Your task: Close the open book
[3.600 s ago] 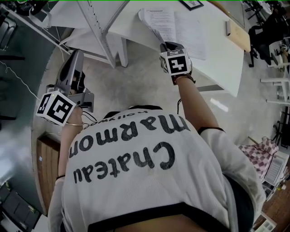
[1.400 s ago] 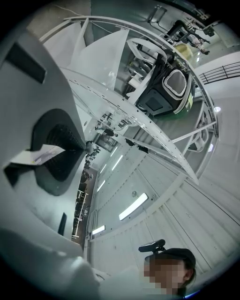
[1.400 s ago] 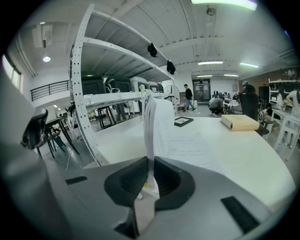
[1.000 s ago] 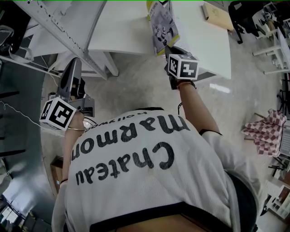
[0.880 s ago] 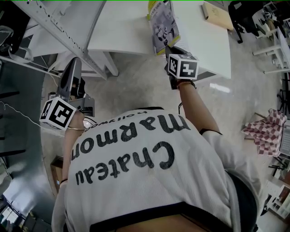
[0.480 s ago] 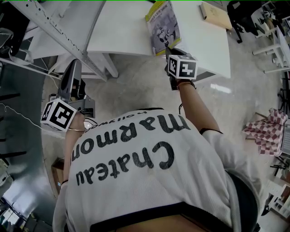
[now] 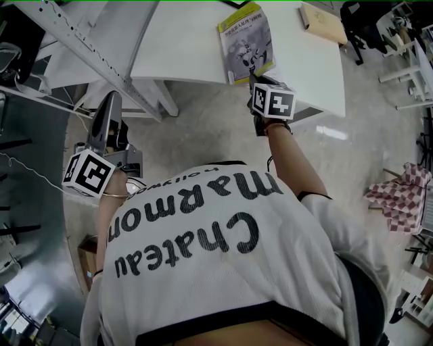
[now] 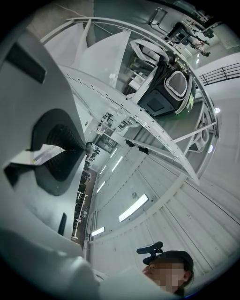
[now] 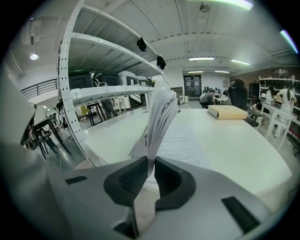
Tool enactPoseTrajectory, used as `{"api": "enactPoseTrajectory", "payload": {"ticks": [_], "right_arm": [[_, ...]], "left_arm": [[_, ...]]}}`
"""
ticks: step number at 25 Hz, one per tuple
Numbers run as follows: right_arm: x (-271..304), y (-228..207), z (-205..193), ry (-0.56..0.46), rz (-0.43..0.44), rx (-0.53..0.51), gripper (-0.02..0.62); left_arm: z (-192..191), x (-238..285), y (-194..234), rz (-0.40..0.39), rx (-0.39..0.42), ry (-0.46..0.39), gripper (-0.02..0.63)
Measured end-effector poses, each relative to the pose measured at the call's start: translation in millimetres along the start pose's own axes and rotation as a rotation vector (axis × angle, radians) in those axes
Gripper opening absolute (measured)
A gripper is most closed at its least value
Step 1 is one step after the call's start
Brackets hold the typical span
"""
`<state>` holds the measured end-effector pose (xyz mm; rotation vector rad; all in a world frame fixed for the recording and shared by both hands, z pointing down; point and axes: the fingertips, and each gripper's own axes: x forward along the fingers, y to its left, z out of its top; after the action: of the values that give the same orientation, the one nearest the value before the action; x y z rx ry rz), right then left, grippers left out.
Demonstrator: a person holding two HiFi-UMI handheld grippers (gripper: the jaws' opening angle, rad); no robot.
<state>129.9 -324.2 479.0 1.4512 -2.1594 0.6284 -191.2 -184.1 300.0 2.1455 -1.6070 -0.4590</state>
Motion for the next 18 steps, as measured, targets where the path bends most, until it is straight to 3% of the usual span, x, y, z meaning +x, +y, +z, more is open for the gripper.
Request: {"api": "enactPoseTrajectory", "payload": {"ticks": [18], "right_arm": [[7,-9,-13,0.026,-0.007,0.037,0.061]], "left_arm": [[-8,1,-1,0.008,0.000,0.011,0.023]]}}
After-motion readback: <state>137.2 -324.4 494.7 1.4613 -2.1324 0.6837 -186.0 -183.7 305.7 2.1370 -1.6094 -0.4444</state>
